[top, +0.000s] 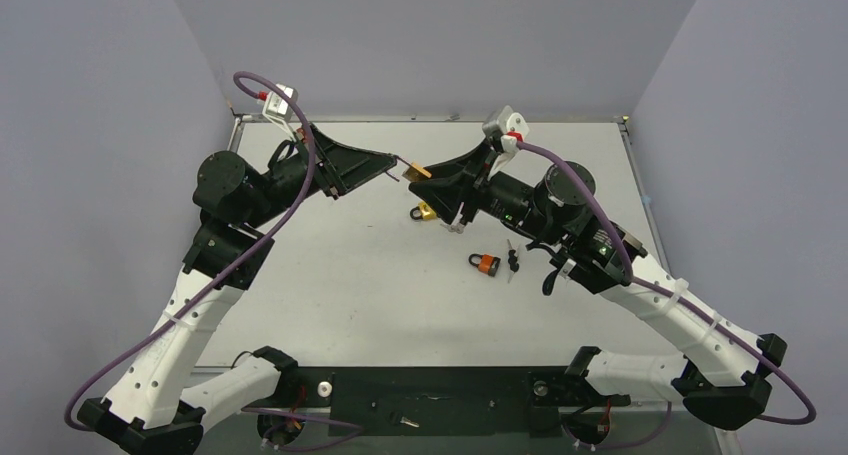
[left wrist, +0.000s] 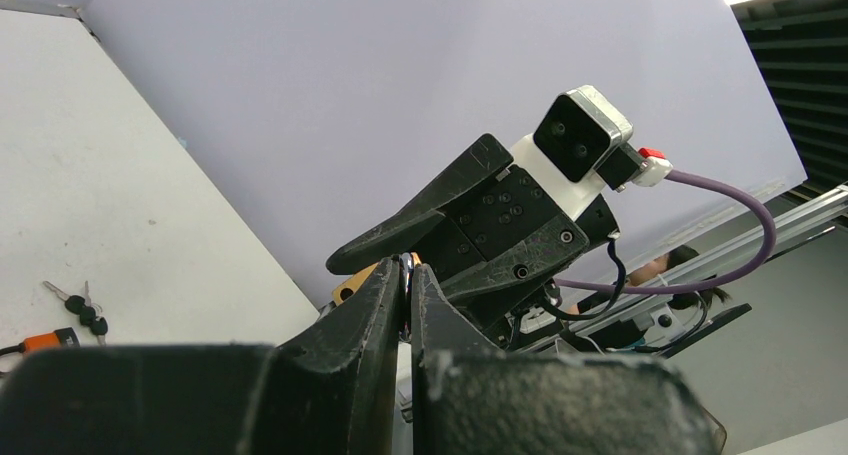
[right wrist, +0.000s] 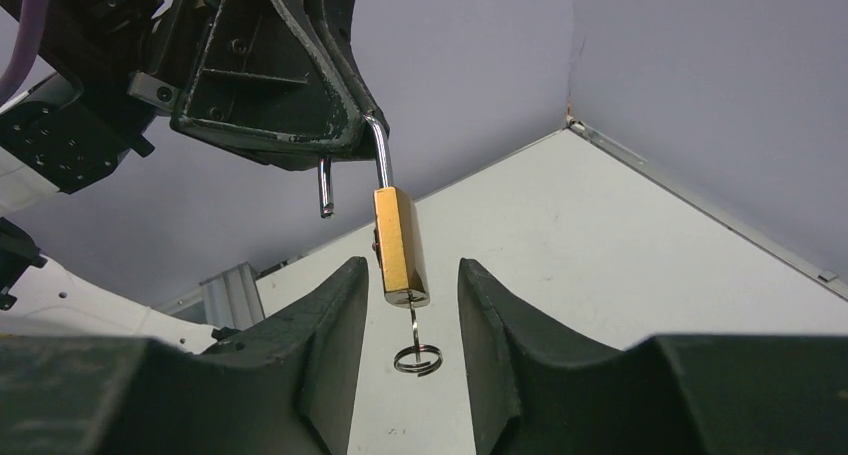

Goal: Lock with the key
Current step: Lock the lock.

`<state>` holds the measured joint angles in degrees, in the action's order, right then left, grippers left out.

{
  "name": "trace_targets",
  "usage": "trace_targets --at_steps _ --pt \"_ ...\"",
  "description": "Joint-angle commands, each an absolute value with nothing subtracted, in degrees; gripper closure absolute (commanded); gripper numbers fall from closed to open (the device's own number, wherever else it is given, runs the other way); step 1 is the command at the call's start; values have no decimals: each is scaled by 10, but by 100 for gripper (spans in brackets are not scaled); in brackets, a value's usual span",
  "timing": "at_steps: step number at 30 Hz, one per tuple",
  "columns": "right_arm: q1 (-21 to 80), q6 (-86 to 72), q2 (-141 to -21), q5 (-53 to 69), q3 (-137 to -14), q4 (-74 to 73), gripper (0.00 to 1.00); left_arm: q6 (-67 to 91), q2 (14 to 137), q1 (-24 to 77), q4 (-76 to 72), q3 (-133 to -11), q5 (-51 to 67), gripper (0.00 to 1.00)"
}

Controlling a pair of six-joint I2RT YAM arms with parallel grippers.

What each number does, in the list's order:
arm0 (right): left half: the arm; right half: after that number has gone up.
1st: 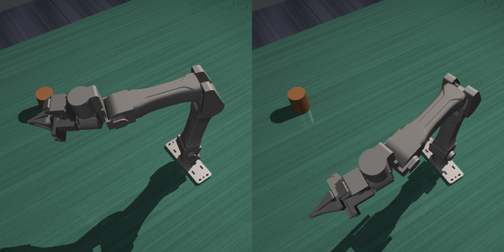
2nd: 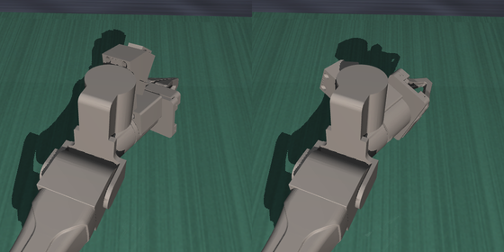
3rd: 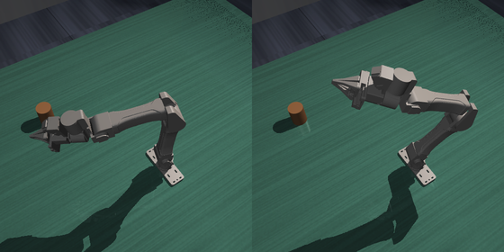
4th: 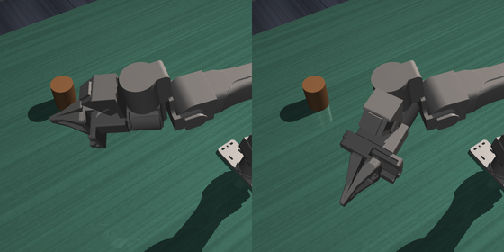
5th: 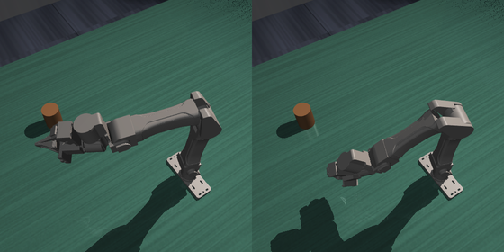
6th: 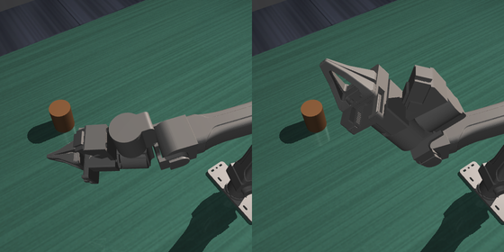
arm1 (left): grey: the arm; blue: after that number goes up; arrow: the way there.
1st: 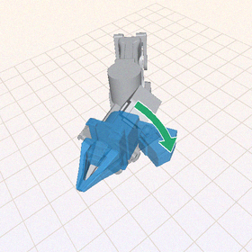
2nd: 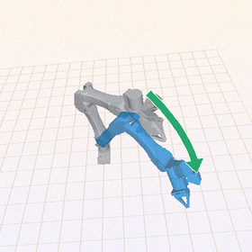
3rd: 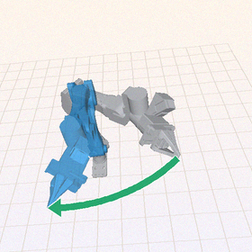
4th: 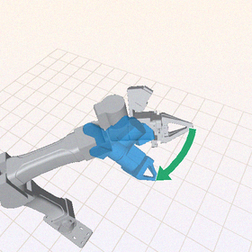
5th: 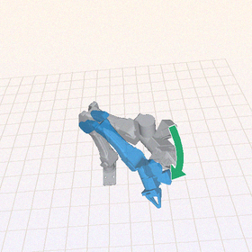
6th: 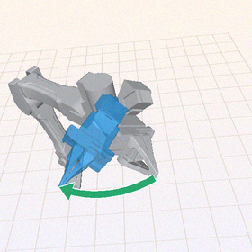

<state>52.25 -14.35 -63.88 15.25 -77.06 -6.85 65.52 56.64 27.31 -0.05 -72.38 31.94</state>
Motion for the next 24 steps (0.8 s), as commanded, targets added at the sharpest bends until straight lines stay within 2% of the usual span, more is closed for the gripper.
trace_targets --at_steps 1,9,11,15,16,20,22,24 --pt "528 -149 -641 145 -791 -32 68 652 558 275 -26 -745 321 100" --pt "531 -157 -641 149 -787 -20 70 654 558 276 -33 -735 326 100" --pt "532 -158 -644 149 -788 -22 73 655 558 276 -35 -734 327 100" --pt "532 -160 -642 146 -786 -27 90 651 559 276 -36 -734 332 100" --pt "532 -161 -640 145 -786 -28 97 648 560 276 -36 -734 336 100" --pt "532 -174 -629 147 -782 -34 100 619 564 276 -29 -728 364 100" --pt "531 -186 -618 154 -776 -41 100 581 564 276 7 -729 377 95" --pt "530 -196 -601 173 -766 -52 100 542 564 276 50 -734 396 86"
